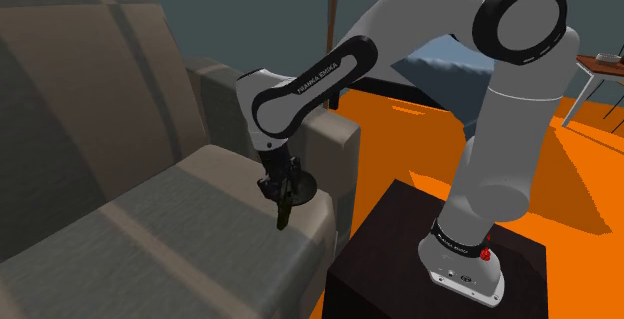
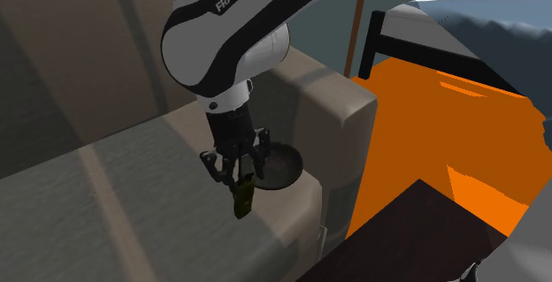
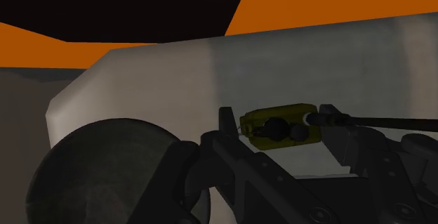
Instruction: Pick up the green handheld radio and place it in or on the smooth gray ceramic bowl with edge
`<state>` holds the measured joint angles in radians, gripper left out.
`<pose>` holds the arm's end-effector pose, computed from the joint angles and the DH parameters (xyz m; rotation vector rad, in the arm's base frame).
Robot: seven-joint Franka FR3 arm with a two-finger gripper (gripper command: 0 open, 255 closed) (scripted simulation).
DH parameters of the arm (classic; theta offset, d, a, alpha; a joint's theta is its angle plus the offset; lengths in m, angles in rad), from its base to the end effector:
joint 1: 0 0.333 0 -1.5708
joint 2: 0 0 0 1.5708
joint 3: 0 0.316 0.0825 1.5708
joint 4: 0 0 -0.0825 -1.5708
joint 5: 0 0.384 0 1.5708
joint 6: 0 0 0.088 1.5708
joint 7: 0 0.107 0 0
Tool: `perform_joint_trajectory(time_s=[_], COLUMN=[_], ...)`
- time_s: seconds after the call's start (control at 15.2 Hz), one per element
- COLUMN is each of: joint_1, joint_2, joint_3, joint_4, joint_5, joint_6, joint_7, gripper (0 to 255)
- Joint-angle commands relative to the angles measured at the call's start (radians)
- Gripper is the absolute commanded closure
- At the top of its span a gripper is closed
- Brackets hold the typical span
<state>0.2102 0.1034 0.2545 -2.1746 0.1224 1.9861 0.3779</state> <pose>0.4563 0.2367 0.3265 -3.1015 -0.0365 0.4956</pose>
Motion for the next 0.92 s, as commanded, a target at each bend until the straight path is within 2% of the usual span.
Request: perform_joint_trajectory(time_s=[0.0,0.86], joint_1=[-0.001,-0.006], joint_2=[-0.014,-0.096], joint_3=[0.0,-0.002], joint_4=[0.012,0.101], joint_5=[0.002,0.014], joint_6=[-0.027,-0.195], joint_7=[0.0,0.006], gripper=[255,255])
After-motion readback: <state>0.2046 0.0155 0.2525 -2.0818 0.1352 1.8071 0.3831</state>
